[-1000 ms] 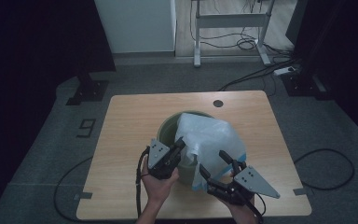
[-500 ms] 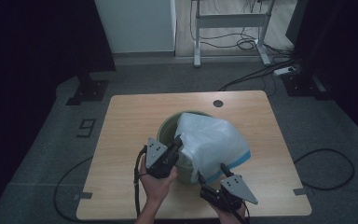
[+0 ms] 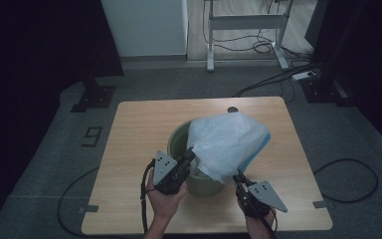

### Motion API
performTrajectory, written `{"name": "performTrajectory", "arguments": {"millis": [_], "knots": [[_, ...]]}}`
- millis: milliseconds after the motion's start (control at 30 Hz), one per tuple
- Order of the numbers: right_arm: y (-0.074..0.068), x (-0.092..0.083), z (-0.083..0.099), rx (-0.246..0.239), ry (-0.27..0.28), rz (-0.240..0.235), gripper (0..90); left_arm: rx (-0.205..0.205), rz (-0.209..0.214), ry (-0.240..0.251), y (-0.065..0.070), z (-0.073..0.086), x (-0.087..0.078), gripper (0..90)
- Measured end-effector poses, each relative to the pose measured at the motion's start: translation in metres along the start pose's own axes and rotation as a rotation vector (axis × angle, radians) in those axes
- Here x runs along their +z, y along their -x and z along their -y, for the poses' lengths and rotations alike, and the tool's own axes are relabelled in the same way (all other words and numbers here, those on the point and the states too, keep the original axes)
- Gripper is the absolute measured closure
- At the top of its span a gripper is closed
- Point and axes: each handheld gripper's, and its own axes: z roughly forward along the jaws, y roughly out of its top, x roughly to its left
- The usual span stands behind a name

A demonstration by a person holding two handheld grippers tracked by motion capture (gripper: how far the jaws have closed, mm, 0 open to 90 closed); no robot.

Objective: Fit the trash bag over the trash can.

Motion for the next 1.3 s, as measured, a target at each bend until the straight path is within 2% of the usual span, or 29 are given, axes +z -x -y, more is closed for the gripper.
{"name": "performTrajectory", "arguments": {"millis": [67,200,333,533,667,700,767,900,1000,1133,1233,1300], "knots": [[0.003,-0.002,-0.007,-0.006,0.032,0.028,86.4,0.0,-0.003,-0.001,-0.002,0.002,-0.002,89.1],[0.014,-0.004,-0.024,0.02,0.091,0.058,88.1,-0.007,0.0,-0.01,-0.005,0.008,-0.005,88.9],[0.02,-0.006,-0.042,0.035,0.147,0.051,88.1,-0.008,0.007,-0.021,-0.007,0.014,-0.008,88.3],[0.015,-0.007,-0.065,0.028,0.218,0.026,88.3,-0.016,0.031,-0.034,-0.009,0.017,-0.009,85.4],[0.01,-0.004,-0.076,0.012,0.242,-0.007,88.6,-0.007,0.08,-0.041,-0.009,0.015,-0.011,72.5],[0.009,-0.003,-0.077,0.007,0.247,-0.018,88.5,-0.001,0.084,-0.043,-0.008,0.014,-0.012,66.7],[0.007,-0.001,-0.08,0.002,0.254,-0.035,88.6,0.012,0.064,-0.031,-0.007,0.01,-0.016,57.4],[0.004,0.002,-0.08,-0.009,0.242,-0.059,88.7,0.007,0.081,-0.009,-0.008,-0.001,-0.023,47.6],[0.001,0.004,-0.078,-0.022,0.23,-0.081,88.7,0.022,0.113,-0.006,-0.01,-0.013,-0.021,43.9],[-0.002,0.007,-0.078,-0.028,0.221,-0.099,88.7,0.074,0.143,-0.028,-0.009,-0.028,-0.013,39.3],[-0.002,0.01,-0.08,-0.028,0.216,-0.108,88.7,0.129,0.167,-0.061,-0.009,-0.032,-0.002,35.3],[-0.002,0.011,-0.081,-0.026,0.216,-0.113,88.7,0.161,0.168,-0.076,-0.008,-0.031,0.005,32.7]]}}
